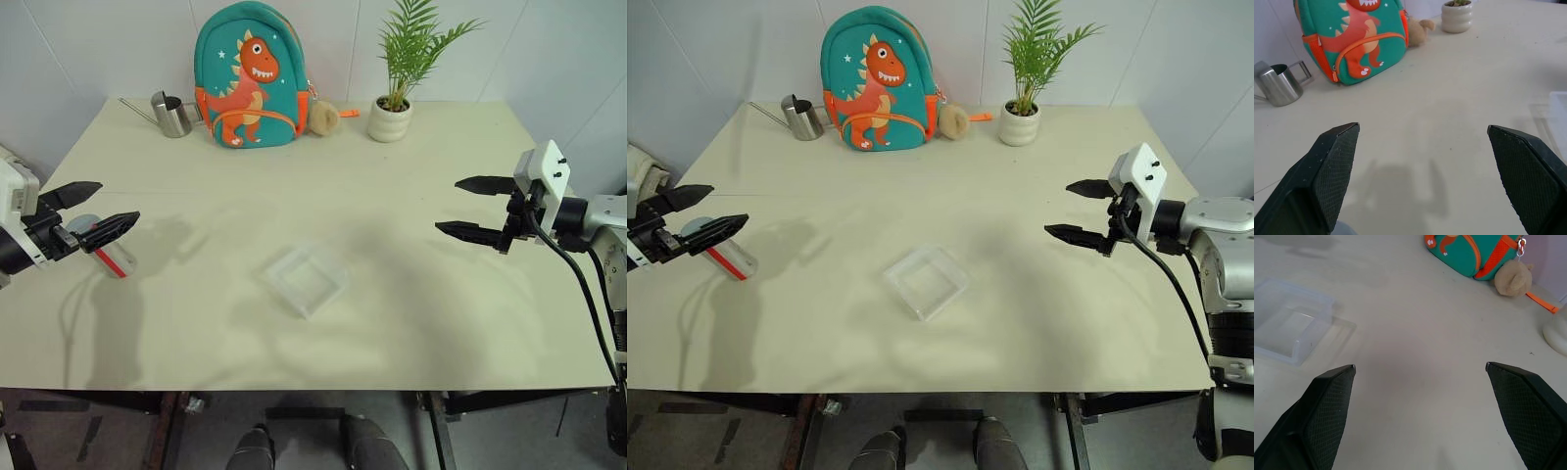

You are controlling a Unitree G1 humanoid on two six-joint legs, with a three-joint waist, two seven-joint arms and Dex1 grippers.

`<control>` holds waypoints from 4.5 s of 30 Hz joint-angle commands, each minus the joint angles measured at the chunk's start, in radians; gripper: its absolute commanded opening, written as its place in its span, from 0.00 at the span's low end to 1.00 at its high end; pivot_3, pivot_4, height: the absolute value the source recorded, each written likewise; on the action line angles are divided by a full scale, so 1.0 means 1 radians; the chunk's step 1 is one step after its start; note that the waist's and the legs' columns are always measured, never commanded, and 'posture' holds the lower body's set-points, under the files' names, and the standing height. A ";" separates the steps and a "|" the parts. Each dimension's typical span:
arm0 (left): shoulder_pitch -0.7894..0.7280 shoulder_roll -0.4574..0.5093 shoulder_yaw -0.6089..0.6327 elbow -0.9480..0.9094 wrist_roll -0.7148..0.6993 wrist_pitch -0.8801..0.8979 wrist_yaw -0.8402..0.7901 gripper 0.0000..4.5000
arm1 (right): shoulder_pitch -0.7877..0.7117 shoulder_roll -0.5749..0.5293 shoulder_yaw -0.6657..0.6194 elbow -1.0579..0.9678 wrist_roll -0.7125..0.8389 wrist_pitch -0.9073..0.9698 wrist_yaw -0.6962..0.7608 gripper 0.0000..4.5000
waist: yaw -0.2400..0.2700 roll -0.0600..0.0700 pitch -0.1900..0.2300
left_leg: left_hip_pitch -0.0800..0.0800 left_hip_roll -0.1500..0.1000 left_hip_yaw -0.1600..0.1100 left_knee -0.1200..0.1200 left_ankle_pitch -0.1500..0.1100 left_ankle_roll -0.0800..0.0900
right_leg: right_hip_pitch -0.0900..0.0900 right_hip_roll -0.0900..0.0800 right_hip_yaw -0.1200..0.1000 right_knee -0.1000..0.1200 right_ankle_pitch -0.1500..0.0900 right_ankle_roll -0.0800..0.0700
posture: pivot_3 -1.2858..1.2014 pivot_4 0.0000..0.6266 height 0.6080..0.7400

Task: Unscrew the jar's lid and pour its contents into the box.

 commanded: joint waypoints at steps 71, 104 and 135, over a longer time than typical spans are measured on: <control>0.070 -0.749 -0.033 -0.293 0.402 -0.037 1.211 0.99 | -0.270 0.313 0.126 0.312 -0.063 -0.248 0.132 1.00 | 0.006 0.000 0.000 | 0.000 -0.002 -0.001 0.017 0.001 -0.001 | 0.009 0.001 0.001 -0.002 0.007 0.006 | 0.52 0.24 1.00; 0.006 -0.659 0.017 -0.150 0.370 -0.117 1.167 0.79 | -0.284 0.311 0.128 0.337 -0.082 -0.294 0.065 1.00 | 0.006 0.000 0.000 | 0.000 -0.002 -0.001 0.017 0.001 -0.002 | 0.009 0.000 0.001 -0.002 0.007 0.006 | 0.52 0.24 1.00; -0.221 -0.411 -0.280 -0.201 0.051 0.079 0.360 0.45 | -0.115 0.429 0.121 -0.389 -0.027 0.290 -0.475 1.00 | 0.005 0.000 0.000 | -0.002 -0.001 -0.001 0.013 0.001 -0.002 | 0.006 0.001 0.000 -0.003 0.006 0.005 | 0.52 0.24 1.00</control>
